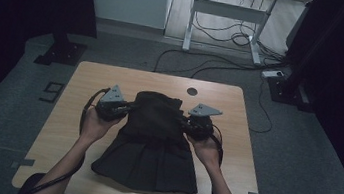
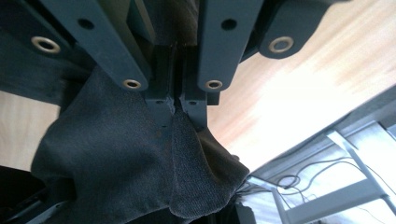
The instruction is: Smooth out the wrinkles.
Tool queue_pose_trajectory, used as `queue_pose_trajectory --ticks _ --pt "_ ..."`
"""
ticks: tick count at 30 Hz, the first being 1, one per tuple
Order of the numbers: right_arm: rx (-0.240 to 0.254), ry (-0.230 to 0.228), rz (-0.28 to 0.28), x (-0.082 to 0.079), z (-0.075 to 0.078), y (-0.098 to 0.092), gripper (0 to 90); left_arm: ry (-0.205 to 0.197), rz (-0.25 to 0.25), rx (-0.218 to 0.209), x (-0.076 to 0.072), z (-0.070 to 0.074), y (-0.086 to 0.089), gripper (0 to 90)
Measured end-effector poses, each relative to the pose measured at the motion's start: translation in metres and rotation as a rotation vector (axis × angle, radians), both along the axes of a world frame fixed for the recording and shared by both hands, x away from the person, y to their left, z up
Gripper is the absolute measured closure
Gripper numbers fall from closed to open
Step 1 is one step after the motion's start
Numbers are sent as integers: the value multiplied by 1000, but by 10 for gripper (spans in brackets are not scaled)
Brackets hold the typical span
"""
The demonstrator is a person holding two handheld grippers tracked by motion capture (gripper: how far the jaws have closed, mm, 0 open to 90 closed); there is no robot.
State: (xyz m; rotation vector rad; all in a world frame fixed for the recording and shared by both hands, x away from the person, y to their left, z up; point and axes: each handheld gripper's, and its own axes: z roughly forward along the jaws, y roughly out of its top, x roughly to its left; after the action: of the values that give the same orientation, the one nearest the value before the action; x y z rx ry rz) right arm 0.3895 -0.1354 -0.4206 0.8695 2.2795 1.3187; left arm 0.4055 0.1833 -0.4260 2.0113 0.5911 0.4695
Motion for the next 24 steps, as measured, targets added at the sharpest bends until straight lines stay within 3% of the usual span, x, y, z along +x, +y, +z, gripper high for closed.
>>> queue_pose_trajectory --ticks 8,24 --pt "43 62 28 -13 -17 -6 829 43 -28 -1 -17 -15 3 852" --pt "52 174 90 -43 -53 -6 826 159 -83 -6 -52 -56 11 848"
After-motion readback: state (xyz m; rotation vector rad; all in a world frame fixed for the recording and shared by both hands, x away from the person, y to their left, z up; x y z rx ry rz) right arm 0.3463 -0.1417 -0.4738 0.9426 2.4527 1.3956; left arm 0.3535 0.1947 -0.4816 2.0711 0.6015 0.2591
